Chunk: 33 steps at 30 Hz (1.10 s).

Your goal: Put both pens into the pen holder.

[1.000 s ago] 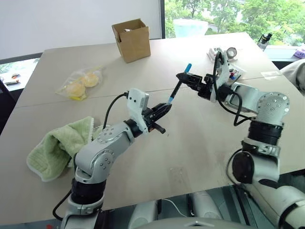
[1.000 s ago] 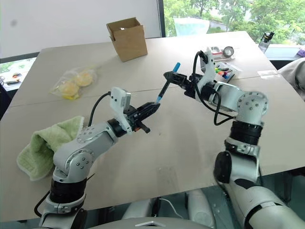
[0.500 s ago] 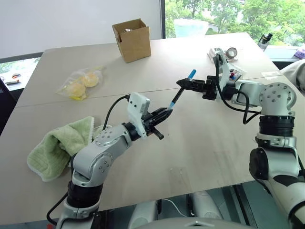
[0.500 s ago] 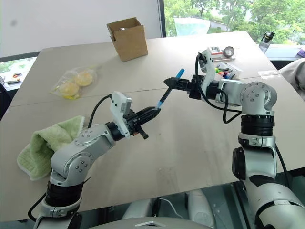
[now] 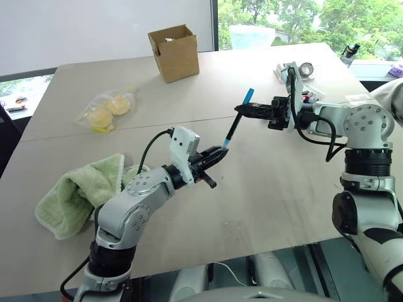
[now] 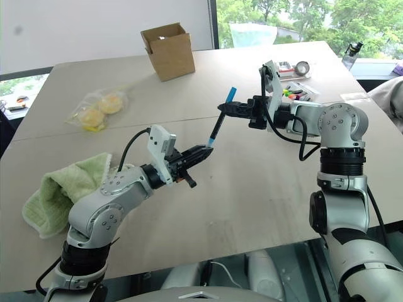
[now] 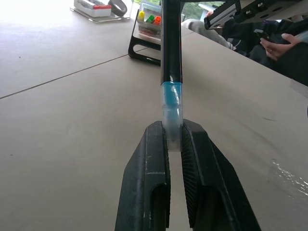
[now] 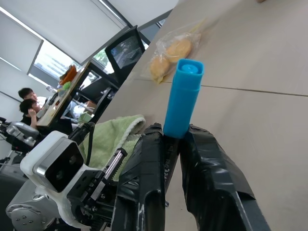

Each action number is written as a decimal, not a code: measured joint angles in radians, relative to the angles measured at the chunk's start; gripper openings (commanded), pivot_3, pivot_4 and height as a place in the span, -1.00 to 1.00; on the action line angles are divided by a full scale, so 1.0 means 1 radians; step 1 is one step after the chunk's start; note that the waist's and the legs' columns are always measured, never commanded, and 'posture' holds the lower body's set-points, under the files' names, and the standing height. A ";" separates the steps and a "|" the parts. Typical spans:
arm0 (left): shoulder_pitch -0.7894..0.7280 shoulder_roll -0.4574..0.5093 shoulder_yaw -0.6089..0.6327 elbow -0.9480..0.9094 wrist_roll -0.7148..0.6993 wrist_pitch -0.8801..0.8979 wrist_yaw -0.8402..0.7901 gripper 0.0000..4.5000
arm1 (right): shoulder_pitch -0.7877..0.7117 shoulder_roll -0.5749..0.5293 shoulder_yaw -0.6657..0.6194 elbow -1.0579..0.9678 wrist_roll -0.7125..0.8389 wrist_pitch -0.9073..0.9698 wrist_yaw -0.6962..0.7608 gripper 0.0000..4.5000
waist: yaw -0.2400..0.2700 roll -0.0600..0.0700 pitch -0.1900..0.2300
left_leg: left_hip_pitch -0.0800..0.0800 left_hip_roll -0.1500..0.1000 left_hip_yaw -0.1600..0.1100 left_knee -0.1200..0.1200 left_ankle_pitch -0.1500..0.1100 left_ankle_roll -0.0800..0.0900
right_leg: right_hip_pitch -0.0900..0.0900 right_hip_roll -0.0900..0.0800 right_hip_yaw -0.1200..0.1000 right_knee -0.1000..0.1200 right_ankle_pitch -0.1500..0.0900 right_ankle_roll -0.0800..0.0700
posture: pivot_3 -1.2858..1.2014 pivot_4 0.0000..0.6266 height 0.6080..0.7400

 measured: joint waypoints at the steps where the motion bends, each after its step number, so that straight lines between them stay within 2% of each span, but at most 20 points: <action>1: 0.001 0.000 0.000 0.000 0.000 -0.001 0.000 -1.00 | 0.000 0.000 0.000 0.000 -0.001 0.000 0.001 -0.98 | 0.001 0.000 0.000 | 0.000 0.000 0.000 0.000 0.000 0.000 | 0.000 0.000 0.000 0.000 0.000 0.000 | 0.03 -0.52 1.00; 2: 0.004 0.000 0.000 0.000 0.000 -0.006 -0.003 -1.00 | 0.000 0.000 0.000 0.000 -0.002 0.000 0.005 -0.98 | 0.002 0.000 0.000 | 0.000 0.000 0.000 0.000 0.000 0.000 | 0.000 0.000 0.000 0.000 0.000 0.000 | 0.03 -0.52 1.00; 3: 0.007 0.001 0.001 -0.001 0.000 -0.011 -0.007 -0.61 | 0.000 -0.001 0.001 0.000 -0.002 0.000 0.009 -0.98 | 0.003 0.000 0.000 | 0.000 0.000 0.000 0.000 0.000 0.000 | 0.000 0.000 0.000 0.000 0.000 0.000 | 0.03 -0.52 1.00; 4: 0.010 0.003 0.002 -0.001 0.000 -0.013 -0.012 -0.32 | 0.000 -0.004 0.006 -0.003 -0.005 -0.001 0.014 -0.98 | 0.006 0.000 0.000 | 0.000 0.000 0.000 0.000 0.000 0.000 | 0.000 0.000 0.000 0.000 0.000 0.000 | 0.03 -0.52 1.00; 6: 0.016 0.014 0.012 -0.024 -0.004 -0.016 -0.024 0.06 | 0.002 -0.035 0.010 -0.008 -0.052 -0.056 0.014 -0.99 | 0.013 0.000 0.000 | 0.000 0.000 0.000 0.000 0.000 0.000 | 0.000 0.000 0.000 0.000 0.000 0.000 | 0.03 -0.52 1.00; 7: 0.016 0.015 0.022 -0.030 -0.003 -0.018 -0.018 0.27 | 0.002 -0.058 0.018 -0.008 -0.111 -0.167 0.032 -0.99 | 0.014 0.000 0.000 | 0.000 0.000 0.000 0.000 0.000 0.000 | 0.000 0.000 0.000 0.000 0.000 0.000 | 0.03 -0.52 1.00; 8: 0.020 0.018 0.036 -0.030 0.000 -0.021 -0.014 0.35 | 0.002 -0.089 0.028 -0.006 -0.176 -0.281 0.053 -0.99 | 0.017 0.000 0.000 | 0.000 -0.001 0.000 0.000 0.000 0.000 | 0.000 0.000 -0.001 0.000 0.000 0.000 | 0.03 -0.52 1.00; 9: 0.027 0.025 0.048 -0.030 0.005 -0.024 -0.012 0.63 | 0.002 -0.118 0.042 -0.001 -0.230 -0.377 0.073 -0.99 | 0.018 0.000 0.000 | 0.000 -0.001 0.000 0.000 0.000 0.000 | 0.000 0.000 -0.001 0.000 0.000 0.000 | 0.03 -0.52 1.00; 10: 0.029 0.030 0.051 -0.029 0.009 -0.025 -0.010 0.78 | 0.001 -0.134 0.049 0.006 -0.263 -0.432 0.083 -0.99 | 0.018 0.000 0.000 | 0.000 -0.001 0.000 0.000 0.000 0.000 | 0.000 0.000 -0.001 -0.001 0.000 0.000 | 0.03 -0.52 1.00; 12: 0.031 0.034 0.058 -0.029 0.019 -0.028 -0.008 1.00 | 0.000 -0.184 0.099 0.058 -0.412 -0.677 0.118 -0.99 | 0.016 0.000 0.000 | 0.000 -0.001 0.001 0.000 0.000 0.000 | 0.000 0.000 -0.001 -0.001 0.000 0.000 | 0.03 -0.52 1.00; 13: 0.032 0.033 0.058 -0.029 0.020 -0.029 -0.006 1.00 | 0.000 -0.214 0.149 0.115 -0.528 -0.873 0.135 -0.99 | 0.015 0.000 0.000 | 0.000 -0.001 0.001 0.000 0.000 0.000 | 0.000 0.000 0.000 -0.001 0.000 0.000 | 0.03 -0.52 1.00; 14: 0.032 0.031 0.058 -0.029 0.021 -0.029 -0.005 1.00 | 0.000 -0.223 0.168 0.144 -0.577 -0.951 0.138 -0.99 | 0.014 0.000 0.000 | 0.000 -0.001 0.001 0.000 0.000 0.000 | 0.000 0.000 0.000 -0.001 0.000 0.000 | 0.03 -0.52 1.00; 15: 0.032 0.027 0.057 -0.029 0.024 -0.029 0.002 1.00 | -0.001 -0.241 0.214 0.220 -0.682 -1.137 0.142 -0.99 | 0.012 0.000 0.000 | 0.000 0.000 0.002 0.000 0.000 0.000 | -0.001 0.000 0.000 -0.001 0.000 0.000 | 0.03 -0.52 1.00; 18: 0.031 0.015 0.050 -0.029 0.032 -0.029 0.011 1.00 | -0.011 -0.239 0.265 0.375 -0.818 -1.412 0.140 -0.99 | 0.007 0.000 0.000 | 0.001 0.001 0.005 0.000 0.000 0.000 | -0.001 0.001 0.003 0.000 0.000 0.000 | 0.03 -0.52 1.00; 21: 0.032 0.011 0.046 -0.030 0.038 -0.029 0.015 1.00 | -0.033 -0.236 0.295 0.507 -0.906 -1.594 0.134 -0.99 | 0.009 -0.001 0.000 | 0.001 0.002 0.005 0.000 0.000 0.000 | -0.001 0.001 0.003 -0.001 0.000 0.000 | 0.03 -0.52 1.00; 26: 0.048 0.011 0.048 -0.041 0.039 -0.029 0.032 1.00 | -0.051 -0.241 0.323 0.643 -1.009 -1.792 0.121 -0.99 | 0.013 -0.001 0.000 | 0.001 0.002 0.005 0.000 0.000 0.000 | -0.001 0.001 0.003 -0.001 0.000 0.000 | 0.03 -0.52 1.00; 33: 0.098 0.020 0.061 -0.124 -0.005 -0.035 -0.009 1.00 | -0.058 -0.258 0.324 0.711 -1.072 -1.879 0.098 -0.99 | 0.012 -0.001 0.000 | 0.001 0.002 0.005 0.000 0.000 0.000 | 0.000 0.002 0.003 -0.001 0.000 0.000 | 0.03 -0.52 1.00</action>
